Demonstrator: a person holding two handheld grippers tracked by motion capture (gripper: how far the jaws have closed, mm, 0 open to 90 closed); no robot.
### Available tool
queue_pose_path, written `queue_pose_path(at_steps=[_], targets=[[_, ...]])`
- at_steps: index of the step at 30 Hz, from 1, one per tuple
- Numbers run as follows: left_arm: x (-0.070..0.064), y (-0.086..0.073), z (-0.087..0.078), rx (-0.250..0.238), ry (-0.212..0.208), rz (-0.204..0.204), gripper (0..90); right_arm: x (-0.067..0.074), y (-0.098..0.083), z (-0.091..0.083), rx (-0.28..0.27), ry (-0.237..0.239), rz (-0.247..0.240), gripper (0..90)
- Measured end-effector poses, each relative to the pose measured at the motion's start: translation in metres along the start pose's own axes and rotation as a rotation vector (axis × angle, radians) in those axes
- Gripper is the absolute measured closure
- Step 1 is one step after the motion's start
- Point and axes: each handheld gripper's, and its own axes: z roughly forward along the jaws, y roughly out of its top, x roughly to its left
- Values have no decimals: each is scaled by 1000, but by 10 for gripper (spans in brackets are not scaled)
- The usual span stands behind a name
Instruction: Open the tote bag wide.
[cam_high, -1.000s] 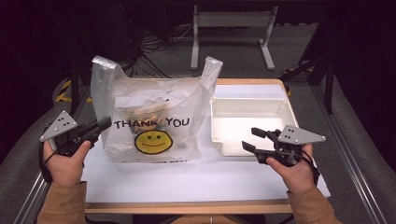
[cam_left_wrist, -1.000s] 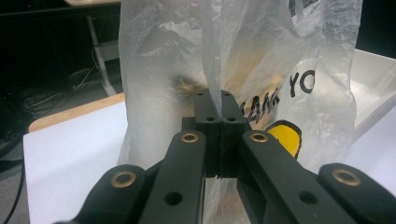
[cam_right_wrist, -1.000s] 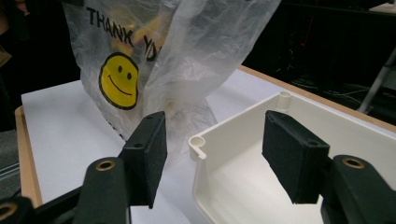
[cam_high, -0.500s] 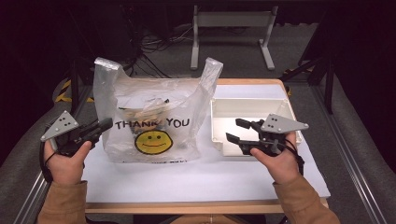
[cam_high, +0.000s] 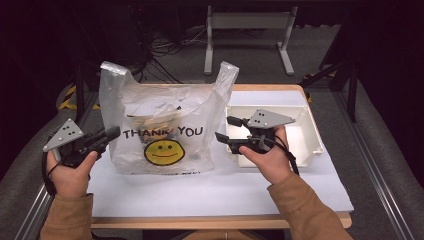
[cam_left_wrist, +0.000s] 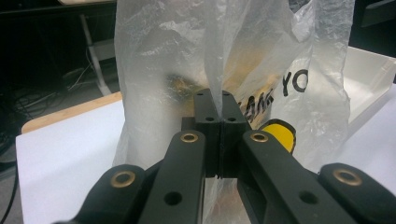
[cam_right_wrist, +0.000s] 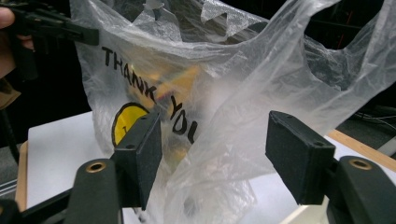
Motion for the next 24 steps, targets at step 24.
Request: queue_pose_path(at_steps=[24], targets=[[-1,-2,1,8,-13,12,894,-4,4,42,27,-82,-18,710]])
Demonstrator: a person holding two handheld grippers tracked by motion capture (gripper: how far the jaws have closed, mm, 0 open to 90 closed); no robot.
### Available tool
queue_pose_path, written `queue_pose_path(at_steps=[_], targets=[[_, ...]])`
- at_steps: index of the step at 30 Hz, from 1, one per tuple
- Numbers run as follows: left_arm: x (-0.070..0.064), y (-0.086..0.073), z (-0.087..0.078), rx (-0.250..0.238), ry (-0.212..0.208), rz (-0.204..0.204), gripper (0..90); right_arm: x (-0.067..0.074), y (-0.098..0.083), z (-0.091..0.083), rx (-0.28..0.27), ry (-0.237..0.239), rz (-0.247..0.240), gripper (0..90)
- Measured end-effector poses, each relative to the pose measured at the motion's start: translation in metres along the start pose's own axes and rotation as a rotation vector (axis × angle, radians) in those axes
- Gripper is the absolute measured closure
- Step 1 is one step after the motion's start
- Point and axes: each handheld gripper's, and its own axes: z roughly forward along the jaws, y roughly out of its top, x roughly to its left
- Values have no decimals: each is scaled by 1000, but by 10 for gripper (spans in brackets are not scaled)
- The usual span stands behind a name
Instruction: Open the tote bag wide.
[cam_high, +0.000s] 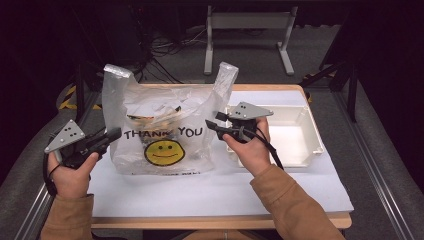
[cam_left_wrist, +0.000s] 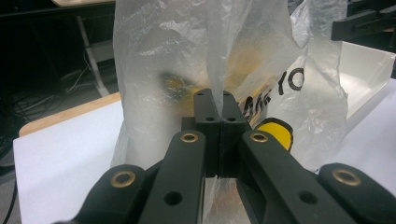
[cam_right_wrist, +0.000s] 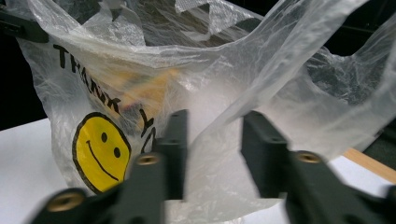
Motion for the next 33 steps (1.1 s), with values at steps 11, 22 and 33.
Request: queue_pose_path(at_steps=[11,22,33], targets=[[6,-3,-2,-6,15,-19,894,5,2,-10,-18,32,-77,900],[16,-16,2,40,37,-40,893,8,-15,-6,14,78,-83,900],[21,-46,15,116,48,-48,889,10,-32,9,72,92,-79,900]])
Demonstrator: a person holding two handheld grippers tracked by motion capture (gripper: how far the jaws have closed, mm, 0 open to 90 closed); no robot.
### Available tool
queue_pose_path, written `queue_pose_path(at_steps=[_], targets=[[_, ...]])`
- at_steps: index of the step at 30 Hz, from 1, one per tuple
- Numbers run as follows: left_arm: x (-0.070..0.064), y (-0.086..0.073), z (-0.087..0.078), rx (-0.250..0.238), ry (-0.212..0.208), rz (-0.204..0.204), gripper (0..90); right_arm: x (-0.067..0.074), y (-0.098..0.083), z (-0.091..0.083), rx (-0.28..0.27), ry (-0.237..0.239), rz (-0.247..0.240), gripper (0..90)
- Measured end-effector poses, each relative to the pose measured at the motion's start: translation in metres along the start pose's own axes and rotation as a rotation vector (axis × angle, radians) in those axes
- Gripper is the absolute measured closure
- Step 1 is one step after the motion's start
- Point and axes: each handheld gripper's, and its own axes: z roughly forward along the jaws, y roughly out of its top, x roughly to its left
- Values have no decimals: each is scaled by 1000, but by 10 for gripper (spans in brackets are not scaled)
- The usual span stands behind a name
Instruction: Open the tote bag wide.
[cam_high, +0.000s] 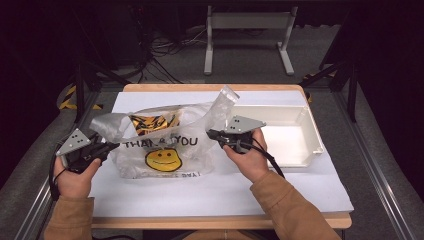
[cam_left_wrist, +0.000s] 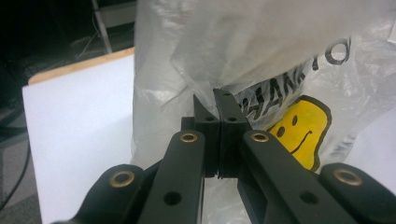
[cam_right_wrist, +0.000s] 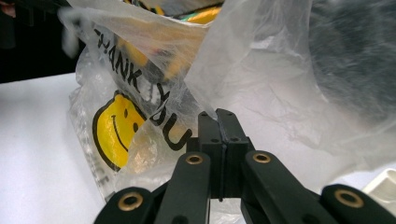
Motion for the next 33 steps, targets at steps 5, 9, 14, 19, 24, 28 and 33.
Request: queue_pose_path(at_steps=[5,9,14,19,24,28,33], targets=[[2,-7,9,42,-11,-2,889,4,-9,12,40,18,1,900],[2,-12,16,70,-33,-24,888,7,-19,20,60,37,-10,900],[-2,-15,21,106,-41,1,885,12,-33,26,70,60,29,900],[-1,-22,26,134,-57,-12,885,15,-44,28,85,72,41,900],[-1,-29,30,175,-53,-6,879,17,-52,29,98,78,39,900],[-3,-32,33,202,-61,16,876,21,-59,29,108,83,39,900],[-3,-36,37,217,-69,12,876,24,-70,29,128,84,41,900]])
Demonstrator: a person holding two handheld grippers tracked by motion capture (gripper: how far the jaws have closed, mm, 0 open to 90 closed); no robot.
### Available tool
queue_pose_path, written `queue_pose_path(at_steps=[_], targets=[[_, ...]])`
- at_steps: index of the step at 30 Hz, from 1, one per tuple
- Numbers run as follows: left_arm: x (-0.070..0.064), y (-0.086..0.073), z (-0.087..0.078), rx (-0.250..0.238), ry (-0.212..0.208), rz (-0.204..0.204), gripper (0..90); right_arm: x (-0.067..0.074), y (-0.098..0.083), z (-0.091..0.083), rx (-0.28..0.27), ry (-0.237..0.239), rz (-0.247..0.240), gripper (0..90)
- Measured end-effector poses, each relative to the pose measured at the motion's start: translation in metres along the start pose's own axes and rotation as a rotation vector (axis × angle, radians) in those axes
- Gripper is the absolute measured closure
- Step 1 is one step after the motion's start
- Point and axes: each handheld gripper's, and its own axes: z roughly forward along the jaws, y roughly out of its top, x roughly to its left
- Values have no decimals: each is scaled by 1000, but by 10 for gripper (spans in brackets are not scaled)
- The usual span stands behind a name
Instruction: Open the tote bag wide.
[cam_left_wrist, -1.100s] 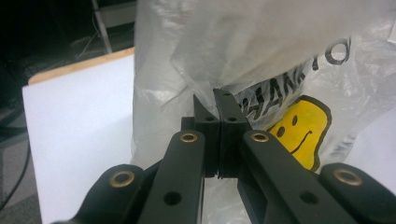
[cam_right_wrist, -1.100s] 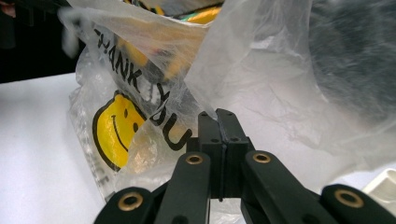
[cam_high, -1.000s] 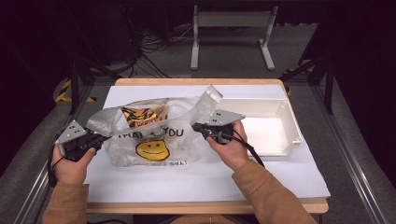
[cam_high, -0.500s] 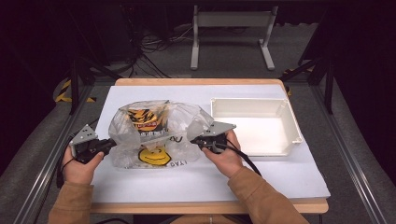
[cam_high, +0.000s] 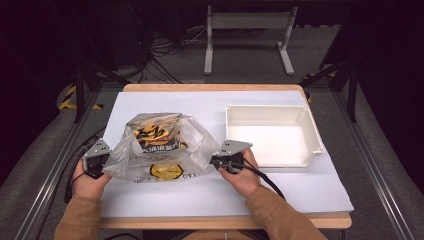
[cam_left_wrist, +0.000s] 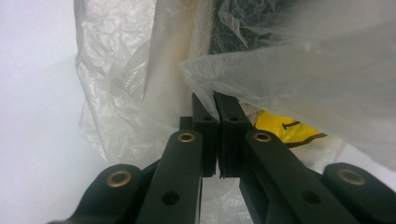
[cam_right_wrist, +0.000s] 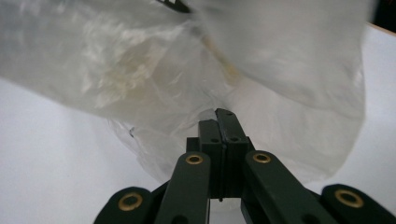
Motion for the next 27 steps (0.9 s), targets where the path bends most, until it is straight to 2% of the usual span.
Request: queue_pose_path(at_steps=[2,8,11,20,23,25,27], targets=[[1,-2,2,3,-11,-13,876,0,-3,0,2,0,2,900],[1,-3,8,28,-7,2,875,0,-8,0,8,1,7,900],[1,-4,12,46,-9,14,872,1,-13,4,28,5,16,900],[2,-5,17,86,-14,0,854,-1,-21,5,49,-2,33,900],[0,-5,16,82,-11,-3,836,-1,-21,6,50,-3,38,900],[-2,-3,13,74,-5,10,809,-1,-21,5,46,-3,40,900],[-4,-1,8,48,-11,15,764,0,-20,2,37,-1,41,893]])
